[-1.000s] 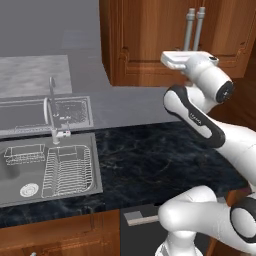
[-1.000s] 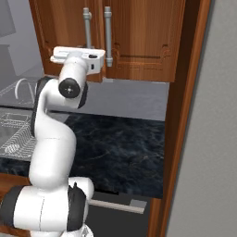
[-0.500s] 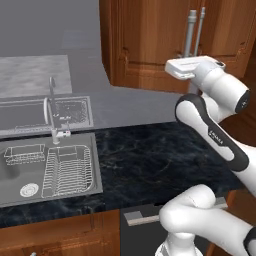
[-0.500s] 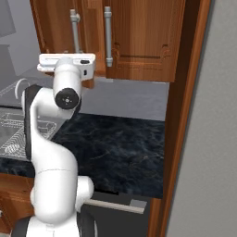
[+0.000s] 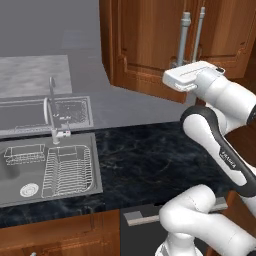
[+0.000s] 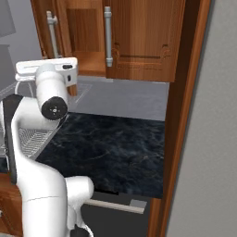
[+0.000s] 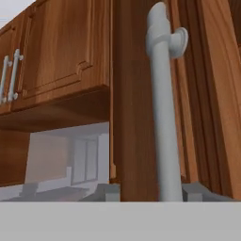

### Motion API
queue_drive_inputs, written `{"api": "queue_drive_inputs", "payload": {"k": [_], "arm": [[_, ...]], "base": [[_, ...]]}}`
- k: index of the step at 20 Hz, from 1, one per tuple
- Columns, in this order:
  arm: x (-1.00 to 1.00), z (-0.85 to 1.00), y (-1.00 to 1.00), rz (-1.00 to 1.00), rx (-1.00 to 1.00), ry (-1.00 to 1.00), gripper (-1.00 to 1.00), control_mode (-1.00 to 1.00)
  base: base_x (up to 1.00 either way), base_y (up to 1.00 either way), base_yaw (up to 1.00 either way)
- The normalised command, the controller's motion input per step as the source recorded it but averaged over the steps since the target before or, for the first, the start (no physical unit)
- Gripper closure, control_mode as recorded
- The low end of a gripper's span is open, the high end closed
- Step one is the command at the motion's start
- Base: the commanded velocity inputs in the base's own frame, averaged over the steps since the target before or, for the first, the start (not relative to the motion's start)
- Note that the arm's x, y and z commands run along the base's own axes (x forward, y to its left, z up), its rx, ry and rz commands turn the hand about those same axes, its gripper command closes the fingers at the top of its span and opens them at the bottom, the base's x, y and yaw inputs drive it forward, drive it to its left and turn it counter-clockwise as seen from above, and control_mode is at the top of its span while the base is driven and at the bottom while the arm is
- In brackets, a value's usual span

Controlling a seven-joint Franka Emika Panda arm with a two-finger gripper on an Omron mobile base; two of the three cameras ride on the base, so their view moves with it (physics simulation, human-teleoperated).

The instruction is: Get the candle and the beer from the cabinet and move them to the dining counter.

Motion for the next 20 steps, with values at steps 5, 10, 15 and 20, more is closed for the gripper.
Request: {"api": "queue_drive_inputs", "payload": {"k": [5,10,15,20], "arm": [[-0.39,0.00,0.83,0.11,-0.08,0.02,1.00,-1.00],[-0.29,0.00,0.86,0.11,-0.08,0.07,1.00,-1.00],[-0.22,0.00,0.84,0.12,-0.08,0.04,1.00,-1.00],[-0.11,-0.08,0.90,0.10,-0.10,0.03,1.00,-1.00]], "base": [[0.00,0.00,0.00],[0.00,0.00,0.00],[0.00,0.00,0.00],[0.00,0.00,0.00]]}}
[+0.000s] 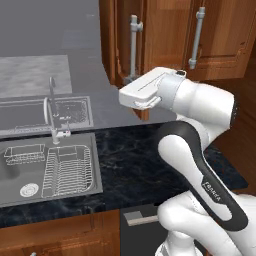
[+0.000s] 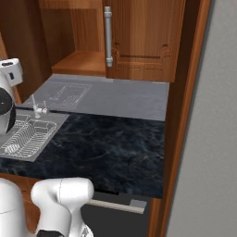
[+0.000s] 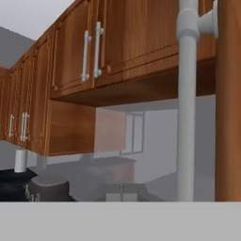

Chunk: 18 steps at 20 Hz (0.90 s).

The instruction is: Get the candle and the beer from the cabinet and move them to the dining counter.

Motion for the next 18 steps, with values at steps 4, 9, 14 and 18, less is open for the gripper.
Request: {"api": "queue_drive_inputs", "payload": {"k": [4,9,14,18], "arm": [[-0.03,-0.19,0.90,0.07,-0.10,0.01,1.00,-1.00],[0.00,-0.13,0.78,0.06,-0.07,0.01,1.00,-1.00],[0.00,0.00,0.15,0.02,-0.01,0.00,1.00,-1.00],[0.00,0.00,0.00,0.01,0.00,0.00,1.00,-1.00]], "base": [[0.00,0.00,0.00],[0.00,0.00,0.00],[0.00,0.00,0.00],[0.00,0.00,0.00]]}}
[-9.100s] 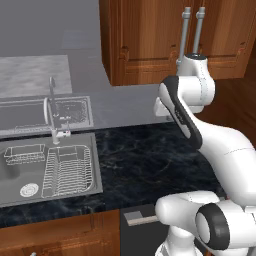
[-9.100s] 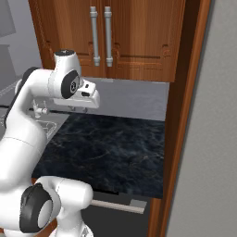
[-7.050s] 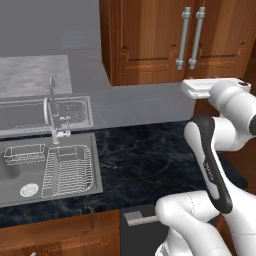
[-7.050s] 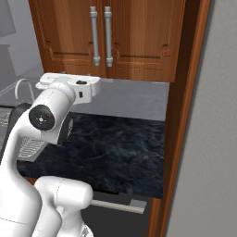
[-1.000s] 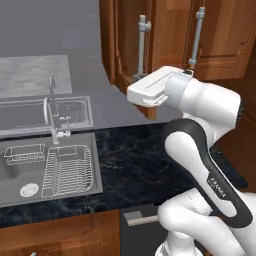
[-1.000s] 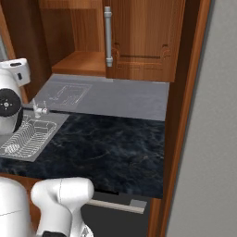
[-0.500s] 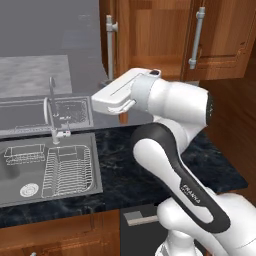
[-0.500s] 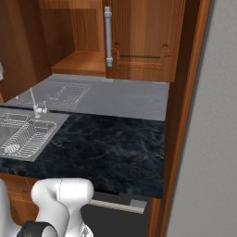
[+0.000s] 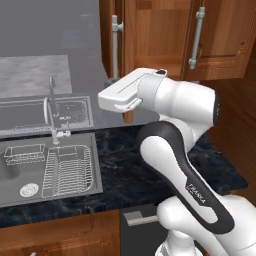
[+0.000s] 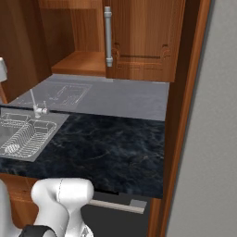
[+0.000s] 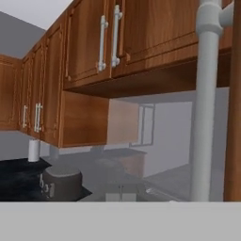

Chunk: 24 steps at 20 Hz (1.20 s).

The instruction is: Get the candle and the beer from the cabinet and move them to the dining counter.

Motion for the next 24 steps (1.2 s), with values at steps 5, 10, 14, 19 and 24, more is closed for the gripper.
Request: {"api": "queue_drive_inputs", "payload": {"k": [5,10,14,19,24], "arm": [[-0.03,-0.03,0.07,0.05,0.00,0.00,-1.00,-1.00],[-0.20,-0.02,0.03,0.03,0.00,-0.01,-1.00,-1.00],[-0.46,0.00,-0.01,0.00,0.00,0.00,-1.00,-1.00],[-0.61,0.00,-0.19,0.00,0.00,0.00,-1.00,-1.00],[-0.29,0.00,-0.78,0.01,0.00,0.00,-1.00,-1.00]], "base": [[0.00,0.00,0.00],[0.00,0.00,0.00],[0.00,0.00,0.00],[0.00,0.00,0.00],[0.00,0.00,0.00]]}}
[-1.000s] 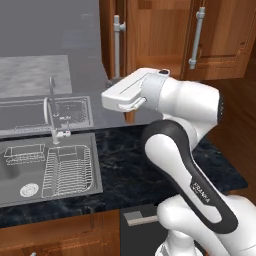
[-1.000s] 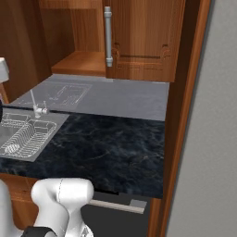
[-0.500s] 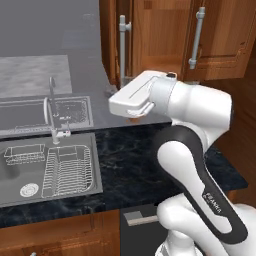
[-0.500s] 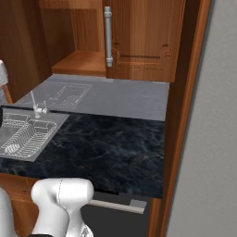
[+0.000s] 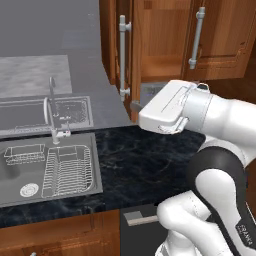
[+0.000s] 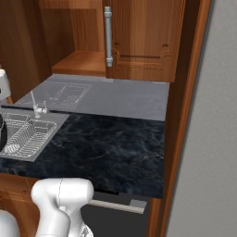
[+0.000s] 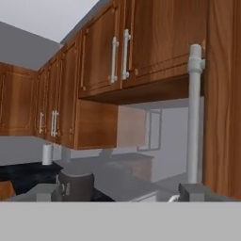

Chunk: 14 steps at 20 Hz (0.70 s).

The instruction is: Get the candle and the beer from the cabinet and move them to the dining counter.

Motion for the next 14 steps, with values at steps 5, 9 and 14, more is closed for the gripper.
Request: {"api": "queue_drive_inputs", "payload": {"k": [5,9,14], "arm": [[0.11,0.00,-0.87,0.10,0.05,0.00,-1.00,-1.00],[0.50,0.00,-0.66,0.19,0.09,0.00,-1.00,-1.00],[0.87,0.00,-0.08,0.27,0.05,0.00,-1.00,-1.00]], "base": [[0.00,0.00,0.00],[0.00,0.00,0.00],[0.00,0.00,0.00]]}}
